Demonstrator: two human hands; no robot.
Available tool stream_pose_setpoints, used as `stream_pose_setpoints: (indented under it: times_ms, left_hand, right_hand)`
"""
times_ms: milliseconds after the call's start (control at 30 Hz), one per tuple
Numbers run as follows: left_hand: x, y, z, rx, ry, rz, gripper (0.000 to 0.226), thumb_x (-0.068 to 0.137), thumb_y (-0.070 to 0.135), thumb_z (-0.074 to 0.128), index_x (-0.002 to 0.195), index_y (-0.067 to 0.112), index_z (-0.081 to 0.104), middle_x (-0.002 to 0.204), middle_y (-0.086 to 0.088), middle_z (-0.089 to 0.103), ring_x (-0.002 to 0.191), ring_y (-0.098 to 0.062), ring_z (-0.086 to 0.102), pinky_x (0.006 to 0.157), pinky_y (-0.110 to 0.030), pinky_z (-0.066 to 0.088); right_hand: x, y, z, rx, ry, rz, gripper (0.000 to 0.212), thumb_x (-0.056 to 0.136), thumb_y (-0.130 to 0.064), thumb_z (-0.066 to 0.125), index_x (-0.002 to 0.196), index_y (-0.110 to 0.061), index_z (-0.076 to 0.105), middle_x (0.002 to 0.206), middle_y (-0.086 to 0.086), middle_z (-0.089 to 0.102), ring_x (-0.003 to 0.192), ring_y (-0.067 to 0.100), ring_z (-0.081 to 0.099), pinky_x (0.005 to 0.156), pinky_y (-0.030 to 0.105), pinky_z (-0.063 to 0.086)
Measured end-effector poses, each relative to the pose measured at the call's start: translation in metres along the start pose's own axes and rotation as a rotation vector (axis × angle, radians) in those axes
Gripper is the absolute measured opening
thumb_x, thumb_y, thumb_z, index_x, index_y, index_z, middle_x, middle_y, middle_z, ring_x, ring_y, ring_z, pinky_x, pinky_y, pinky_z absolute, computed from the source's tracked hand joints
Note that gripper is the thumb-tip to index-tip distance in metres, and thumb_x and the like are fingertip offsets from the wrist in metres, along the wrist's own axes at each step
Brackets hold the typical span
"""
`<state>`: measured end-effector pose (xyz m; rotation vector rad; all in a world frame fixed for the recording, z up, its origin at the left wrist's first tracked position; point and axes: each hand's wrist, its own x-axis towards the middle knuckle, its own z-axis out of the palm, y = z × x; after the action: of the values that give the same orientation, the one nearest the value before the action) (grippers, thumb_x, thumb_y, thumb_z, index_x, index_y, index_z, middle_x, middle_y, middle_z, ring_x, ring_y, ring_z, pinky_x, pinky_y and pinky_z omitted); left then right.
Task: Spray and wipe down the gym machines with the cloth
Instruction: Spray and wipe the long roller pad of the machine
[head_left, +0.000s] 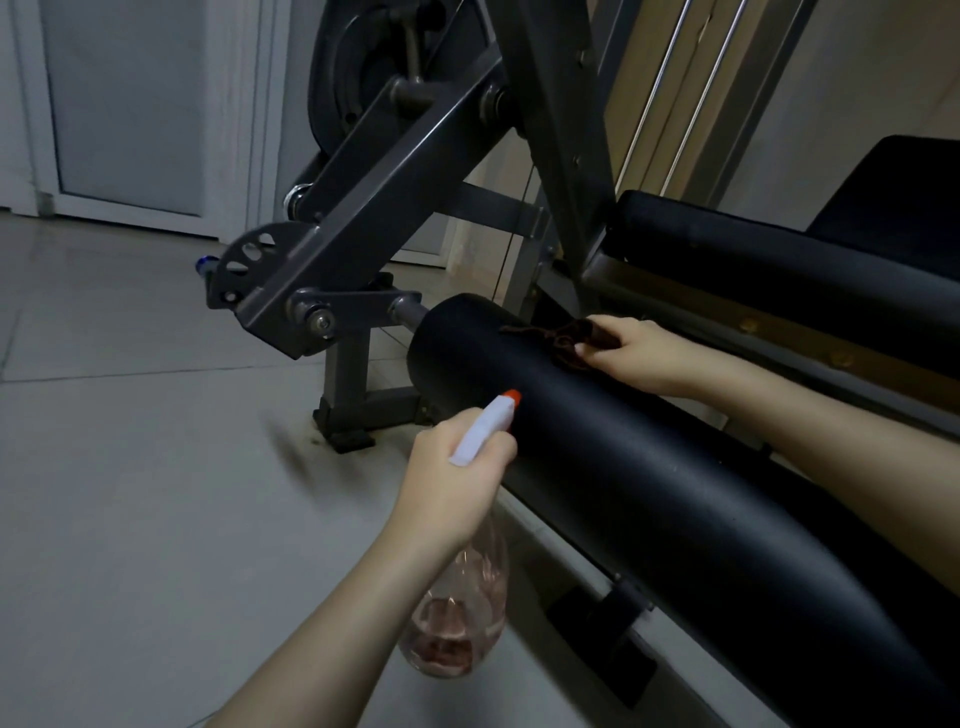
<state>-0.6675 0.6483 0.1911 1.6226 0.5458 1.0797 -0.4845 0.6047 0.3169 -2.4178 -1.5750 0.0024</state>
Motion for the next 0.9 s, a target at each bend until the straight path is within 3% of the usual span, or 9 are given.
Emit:
stream_pose_setpoints:
  times_ms: [133,300,400,533,633,900]
  left_hand:
    - [-0.003,-0.001,-0.001,0.025,-0.002,0.022,0.032,0.080,0.026,0.051,0.080,-0.006,0.052,0.062,0.000,0.043,0.061,-0.015,0.042,0.058,-0.035,0.033]
    - [-0.002,0.001,0.002,-0.009,0.001,0.022,0.018,0.086,0.018,0.054,0.079,0.001,0.054,0.074,-0.014,0.052,0.070,-0.013,0.048,0.064,-0.031,0.037]
    - [0.000,0.000,0.005,-0.068,0.003,0.013,0.008,0.084,0.021,0.055,0.079,0.018,0.050,0.080,0.003,0.051,0.076,-0.007,0.047,0.070,-0.028,0.038]
    - [-0.001,-0.004,0.009,-0.041,0.051,0.079,0.023,0.084,0.014,0.058,0.064,0.006,0.047,0.057,0.006,0.040,0.055,-0.008,0.037,0.053,-0.022,0.029]
    - [0.000,-0.005,0.010,-0.034,0.074,0.136,0.026,0.077,0.024,0.054,0.067,0.001,0.047,0.058,0.001,0.039,0.054,-0.008,0.036,0.051,-0.021,0.028]
    - [0.003,-0.003,0.009,-0.029,0.109,0.132,0.032,0.077,0.023,0.054,0.073,-0.008,0.048,0.056,-0.001,0.035,0.052,-0.012,0.033,0.049,-0.026,0.027]
  right_hand:
    - [0.006,0.012,-0.001,0.135,-0.050,0.104,0.031,0.098,-0.034,0.044,0.127,-0.026,0.051,0.120,-0.001,0.058,0.108,0.017,0.054,0.096,0.030,0.041]
    - [0.009,0.017,-0.004,0.182,-0.108,0.163,0.029,0.100,-0.031,0.041,0.126,-0.022,0.051,0.123,0.003,0.057,0.109,0.018,0.054,0.099,0.032,0.039]
    - [0.017,0.008,-0.004,0.111,-0.094,0.137,0.026,0.099,-0.032,0.043,0.122,-0.025,0.051,0.118,0.004,0.059,0.102,0.018,0.057,0.090,0.032,0.046]
    - [0.038,-0.024,0.012,-0.009,0.038,-0.073,0.036,0.097,-0.029,0.048,0.132,-0.021,0.049,0.125,0.005,0.057,0.110,0.019,0.054,0.085,0.022,0.036]
    - [0.070,-0.051,0.025,-0.062,0.047,-0.174,0.038,0.096,-0.029,0.050,0.133,-0.019,0.048,0.128,0.009,0.056,0.114,0.023,0.053,0.088,0.025,0.037]
    - [0.105,-0.066,0.034,0.054,0.026,-0.161,0.040,0.097,-0.027,0.047,0.137,-0.020,0.045,0.132,0.007,0.052,0.120,0.023,0.049,0.096,0.030,0.037]
